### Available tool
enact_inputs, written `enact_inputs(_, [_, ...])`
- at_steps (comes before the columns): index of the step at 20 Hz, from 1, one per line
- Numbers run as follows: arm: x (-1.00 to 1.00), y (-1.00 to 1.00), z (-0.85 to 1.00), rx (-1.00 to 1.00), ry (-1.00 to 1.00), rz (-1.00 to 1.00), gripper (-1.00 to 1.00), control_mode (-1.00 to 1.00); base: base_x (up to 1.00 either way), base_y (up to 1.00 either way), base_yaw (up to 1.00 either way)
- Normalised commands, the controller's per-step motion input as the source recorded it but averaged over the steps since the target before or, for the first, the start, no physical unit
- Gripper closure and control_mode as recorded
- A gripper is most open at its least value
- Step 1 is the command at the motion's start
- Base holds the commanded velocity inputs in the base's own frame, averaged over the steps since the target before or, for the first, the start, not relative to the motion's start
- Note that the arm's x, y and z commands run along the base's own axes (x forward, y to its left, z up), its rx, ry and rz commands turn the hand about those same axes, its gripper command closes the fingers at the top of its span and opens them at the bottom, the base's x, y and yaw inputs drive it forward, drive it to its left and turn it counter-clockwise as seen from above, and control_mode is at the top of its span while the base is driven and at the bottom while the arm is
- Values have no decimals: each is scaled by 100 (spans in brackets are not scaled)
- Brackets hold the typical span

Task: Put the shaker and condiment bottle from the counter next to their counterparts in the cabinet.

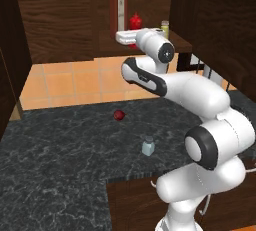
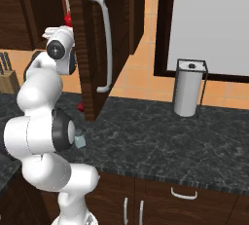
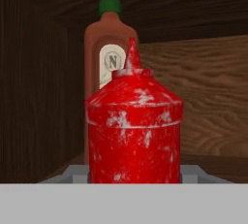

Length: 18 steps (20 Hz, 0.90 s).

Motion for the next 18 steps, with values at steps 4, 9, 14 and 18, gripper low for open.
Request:
enact_inputs(4, [32, 0, -15, 0, 0, 0, 100, -100, 0, 0, 0])
enact_inputs(9, [33, 0, -18, 0, 0, 0, 100, -100, 0, 0, 0])
enact_inputs(14, [40, 0, -17, 0, 0, 0, 100, -100, 0, 0, 0])
enact_inputs(18, [36, 0, -21, 0, 0, 0, 100, -100, 0, 0, 0])
